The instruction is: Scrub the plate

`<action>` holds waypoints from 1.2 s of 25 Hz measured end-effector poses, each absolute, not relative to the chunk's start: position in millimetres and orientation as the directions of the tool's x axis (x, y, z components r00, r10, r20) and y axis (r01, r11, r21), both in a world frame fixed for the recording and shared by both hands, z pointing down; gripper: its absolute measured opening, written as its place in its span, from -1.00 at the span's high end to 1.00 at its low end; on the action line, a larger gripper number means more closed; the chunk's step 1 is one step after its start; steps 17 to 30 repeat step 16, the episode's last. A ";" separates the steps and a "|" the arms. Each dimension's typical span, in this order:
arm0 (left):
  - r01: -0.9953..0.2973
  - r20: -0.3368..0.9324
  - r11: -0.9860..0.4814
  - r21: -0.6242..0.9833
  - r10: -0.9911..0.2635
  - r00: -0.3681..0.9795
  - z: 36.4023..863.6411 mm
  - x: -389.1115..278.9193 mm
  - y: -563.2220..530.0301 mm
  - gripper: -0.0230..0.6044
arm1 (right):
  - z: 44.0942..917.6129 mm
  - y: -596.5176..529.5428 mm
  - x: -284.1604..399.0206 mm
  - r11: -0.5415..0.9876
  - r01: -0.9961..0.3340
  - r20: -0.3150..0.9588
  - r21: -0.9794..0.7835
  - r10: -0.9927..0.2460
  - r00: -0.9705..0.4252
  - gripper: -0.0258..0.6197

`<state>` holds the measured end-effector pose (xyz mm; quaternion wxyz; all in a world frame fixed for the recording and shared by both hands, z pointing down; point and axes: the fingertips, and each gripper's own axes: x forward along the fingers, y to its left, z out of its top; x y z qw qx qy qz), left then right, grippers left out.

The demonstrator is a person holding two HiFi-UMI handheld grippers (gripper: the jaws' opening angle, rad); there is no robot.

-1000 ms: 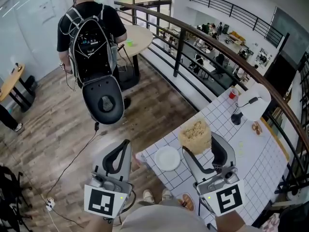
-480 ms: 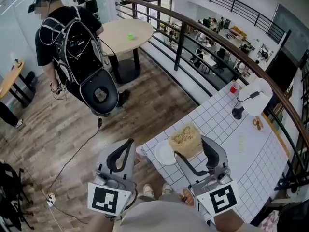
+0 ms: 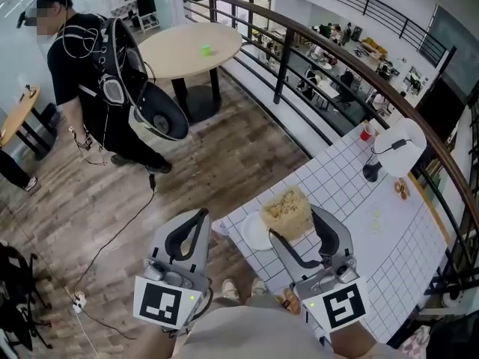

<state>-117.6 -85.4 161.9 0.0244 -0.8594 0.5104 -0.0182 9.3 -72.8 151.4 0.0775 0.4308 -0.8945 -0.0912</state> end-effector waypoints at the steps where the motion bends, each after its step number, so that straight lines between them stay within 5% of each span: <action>1: -0.877 0.006 -0.477 -0.060 -0.879 0.477 161.8 -117.7 -85.9 0.88 | 150.4 -73.4 9.5 0.611 -0.757 0.056 0.232 -0.785 -0.617 0.10; 30: -0.868 0.024 -0.493 -0.062 -0.870 0.492 161.4 -114.8 -82.3 0.88 | 144.8 -72.3 5.9 0.615 -0.747 0.058 0.253 -0.780 -0.623 0.10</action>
